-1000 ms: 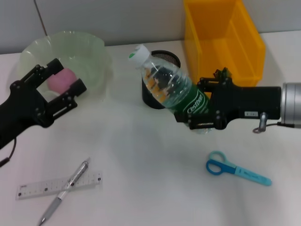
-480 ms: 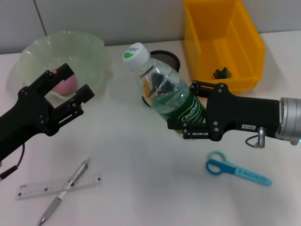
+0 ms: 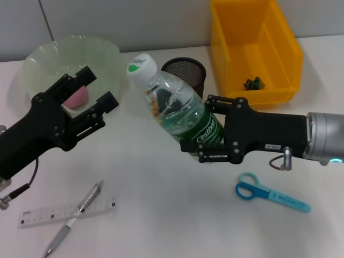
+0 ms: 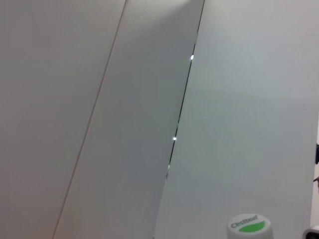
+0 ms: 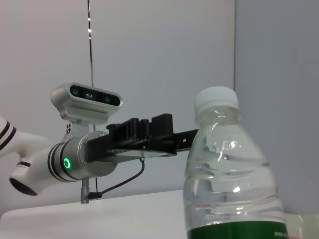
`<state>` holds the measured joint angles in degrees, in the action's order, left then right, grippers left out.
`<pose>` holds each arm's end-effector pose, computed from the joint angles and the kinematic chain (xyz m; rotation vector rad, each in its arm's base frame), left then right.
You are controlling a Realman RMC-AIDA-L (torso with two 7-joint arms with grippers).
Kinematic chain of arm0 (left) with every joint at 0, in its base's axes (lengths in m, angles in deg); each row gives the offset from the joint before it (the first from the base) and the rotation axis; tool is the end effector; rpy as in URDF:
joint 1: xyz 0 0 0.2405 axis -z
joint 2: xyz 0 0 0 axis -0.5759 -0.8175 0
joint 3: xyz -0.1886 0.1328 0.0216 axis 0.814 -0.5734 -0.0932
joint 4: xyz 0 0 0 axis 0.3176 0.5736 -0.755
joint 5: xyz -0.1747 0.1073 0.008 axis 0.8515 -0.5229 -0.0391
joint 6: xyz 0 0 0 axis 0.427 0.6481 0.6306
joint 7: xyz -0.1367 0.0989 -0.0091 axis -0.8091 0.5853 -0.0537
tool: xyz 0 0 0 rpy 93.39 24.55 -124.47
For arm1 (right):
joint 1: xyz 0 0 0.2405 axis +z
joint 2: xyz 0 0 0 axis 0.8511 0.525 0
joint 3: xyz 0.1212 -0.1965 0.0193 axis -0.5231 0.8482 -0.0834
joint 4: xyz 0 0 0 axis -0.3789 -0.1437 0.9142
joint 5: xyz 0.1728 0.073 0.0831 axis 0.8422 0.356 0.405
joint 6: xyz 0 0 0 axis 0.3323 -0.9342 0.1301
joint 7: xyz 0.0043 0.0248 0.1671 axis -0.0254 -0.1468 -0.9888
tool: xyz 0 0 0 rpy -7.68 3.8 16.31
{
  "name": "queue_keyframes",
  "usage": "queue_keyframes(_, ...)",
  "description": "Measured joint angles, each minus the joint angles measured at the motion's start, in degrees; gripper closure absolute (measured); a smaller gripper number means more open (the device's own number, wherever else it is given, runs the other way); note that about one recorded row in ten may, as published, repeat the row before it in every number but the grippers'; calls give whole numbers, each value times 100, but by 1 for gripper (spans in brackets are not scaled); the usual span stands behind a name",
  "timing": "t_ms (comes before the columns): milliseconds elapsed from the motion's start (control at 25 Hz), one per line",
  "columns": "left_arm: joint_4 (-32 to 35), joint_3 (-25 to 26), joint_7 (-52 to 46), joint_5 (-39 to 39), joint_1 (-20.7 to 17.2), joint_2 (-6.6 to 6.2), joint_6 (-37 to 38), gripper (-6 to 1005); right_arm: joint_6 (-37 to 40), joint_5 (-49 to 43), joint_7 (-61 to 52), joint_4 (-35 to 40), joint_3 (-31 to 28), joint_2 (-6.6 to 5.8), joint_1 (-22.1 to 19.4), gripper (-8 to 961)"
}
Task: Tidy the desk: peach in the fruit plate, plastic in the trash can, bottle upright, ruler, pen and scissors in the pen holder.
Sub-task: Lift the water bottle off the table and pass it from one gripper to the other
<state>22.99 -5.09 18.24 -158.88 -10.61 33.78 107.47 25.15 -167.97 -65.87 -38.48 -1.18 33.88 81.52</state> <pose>-0.2016 0.2877 0.0022 -2.3257 -0.4324 -1.4566 0.1854 0.3067 -0.0237 -2.6988 0.1498 0.9436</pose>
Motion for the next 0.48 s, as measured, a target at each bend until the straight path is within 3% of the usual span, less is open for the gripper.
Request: queue_keyframes(480, -228, 43, -3, 4, 140, 22, 204, 172, -34, 3, 292, -547, -12, 14, 455, 182)
